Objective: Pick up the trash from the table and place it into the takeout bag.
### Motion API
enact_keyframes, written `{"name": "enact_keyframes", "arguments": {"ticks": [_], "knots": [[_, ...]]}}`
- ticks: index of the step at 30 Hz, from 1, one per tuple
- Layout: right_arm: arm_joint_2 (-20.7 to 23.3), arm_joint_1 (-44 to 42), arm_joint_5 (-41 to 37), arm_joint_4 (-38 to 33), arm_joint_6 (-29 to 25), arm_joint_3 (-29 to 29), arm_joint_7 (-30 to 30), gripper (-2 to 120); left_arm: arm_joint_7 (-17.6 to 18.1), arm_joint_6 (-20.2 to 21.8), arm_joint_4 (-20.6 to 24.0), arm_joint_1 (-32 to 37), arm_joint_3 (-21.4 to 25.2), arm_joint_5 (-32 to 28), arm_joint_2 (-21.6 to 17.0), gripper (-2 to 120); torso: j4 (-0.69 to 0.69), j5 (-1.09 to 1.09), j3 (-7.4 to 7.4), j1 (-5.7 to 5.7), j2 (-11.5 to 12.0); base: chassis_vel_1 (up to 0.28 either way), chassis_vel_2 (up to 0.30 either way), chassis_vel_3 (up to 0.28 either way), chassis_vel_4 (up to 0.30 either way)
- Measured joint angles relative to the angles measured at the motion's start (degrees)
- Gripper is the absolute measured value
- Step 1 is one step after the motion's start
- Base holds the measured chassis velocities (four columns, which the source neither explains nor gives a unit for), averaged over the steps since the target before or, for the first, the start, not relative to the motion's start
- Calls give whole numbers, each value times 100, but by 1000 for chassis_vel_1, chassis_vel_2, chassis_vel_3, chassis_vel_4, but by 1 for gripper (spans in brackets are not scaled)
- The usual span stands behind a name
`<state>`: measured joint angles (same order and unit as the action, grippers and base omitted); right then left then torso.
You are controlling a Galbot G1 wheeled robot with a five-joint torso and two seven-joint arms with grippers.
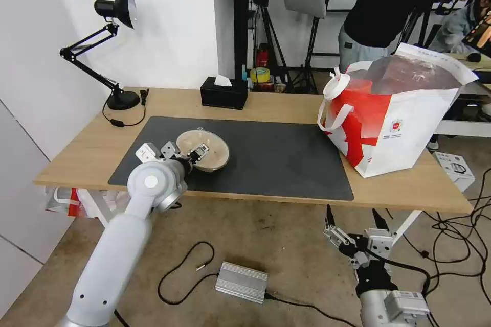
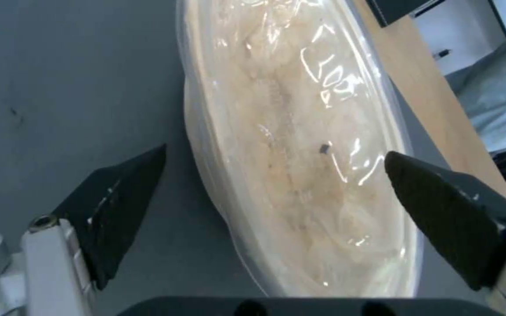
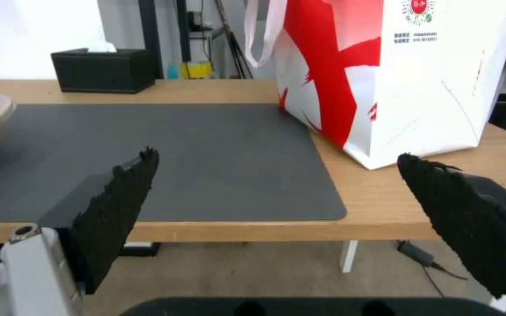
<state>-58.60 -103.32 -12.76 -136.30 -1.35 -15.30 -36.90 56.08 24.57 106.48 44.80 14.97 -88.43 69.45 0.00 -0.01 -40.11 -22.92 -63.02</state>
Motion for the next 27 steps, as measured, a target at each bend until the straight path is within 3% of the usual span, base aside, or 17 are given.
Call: {"name": "enact_keyframes", "arguments": {"ticks": [27], "knots": [[0, 0, 0, 0, 0, 0, 0, 100, 115, 96, -275, -219, -135, 44, 100, 100, 0, 1, 0, 0, 0, 0, 0, 0, 0]]}}
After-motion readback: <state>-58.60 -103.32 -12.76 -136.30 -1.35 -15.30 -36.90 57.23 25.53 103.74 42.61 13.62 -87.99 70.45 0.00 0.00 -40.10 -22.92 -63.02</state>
